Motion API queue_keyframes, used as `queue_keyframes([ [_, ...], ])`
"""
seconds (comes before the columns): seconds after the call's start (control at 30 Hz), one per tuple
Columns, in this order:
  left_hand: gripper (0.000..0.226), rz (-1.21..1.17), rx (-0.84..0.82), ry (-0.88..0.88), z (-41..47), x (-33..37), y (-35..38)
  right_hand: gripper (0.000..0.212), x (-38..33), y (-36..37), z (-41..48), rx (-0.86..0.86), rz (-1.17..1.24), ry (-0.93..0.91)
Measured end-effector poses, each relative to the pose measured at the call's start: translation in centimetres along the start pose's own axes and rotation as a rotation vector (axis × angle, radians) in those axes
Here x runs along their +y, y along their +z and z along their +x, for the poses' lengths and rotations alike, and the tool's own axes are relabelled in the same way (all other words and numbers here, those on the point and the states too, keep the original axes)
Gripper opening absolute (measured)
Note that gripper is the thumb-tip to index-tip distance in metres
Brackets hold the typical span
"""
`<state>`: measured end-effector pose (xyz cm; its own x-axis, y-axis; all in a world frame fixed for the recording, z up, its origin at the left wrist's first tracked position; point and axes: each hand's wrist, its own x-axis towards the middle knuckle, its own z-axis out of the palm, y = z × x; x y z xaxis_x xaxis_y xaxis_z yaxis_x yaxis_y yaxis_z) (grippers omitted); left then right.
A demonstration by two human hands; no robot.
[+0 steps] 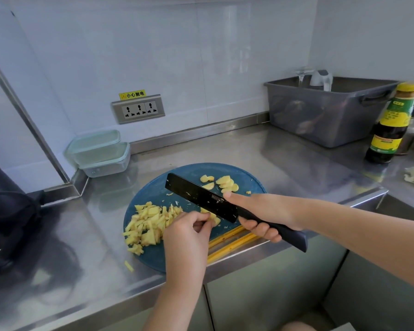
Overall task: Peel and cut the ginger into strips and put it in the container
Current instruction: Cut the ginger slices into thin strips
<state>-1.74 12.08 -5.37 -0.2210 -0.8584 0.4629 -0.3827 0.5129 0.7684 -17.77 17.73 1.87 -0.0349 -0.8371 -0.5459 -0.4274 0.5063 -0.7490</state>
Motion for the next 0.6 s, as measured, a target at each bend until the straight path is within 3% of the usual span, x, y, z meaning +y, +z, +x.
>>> queue_keyframes([
  [0.23,0.012,0.003,-0.002,-0.009,0.1,0.0,0.2,0.066,0.2,0.4,0.0,0.014,-0.009,0.002],
  [0.5,0.011,0.228,-0.005,0.152,-0.3,0.2,0.3,0.068,-0.3,1.1,0.0,0.037,-0.024,0.125],
  [0.6,0.009,0.183,-0.019,0.102,0.0,0.0,0.2,0.069,-0.4,1.1,0.1,0.039,-0.037,0.157],
])
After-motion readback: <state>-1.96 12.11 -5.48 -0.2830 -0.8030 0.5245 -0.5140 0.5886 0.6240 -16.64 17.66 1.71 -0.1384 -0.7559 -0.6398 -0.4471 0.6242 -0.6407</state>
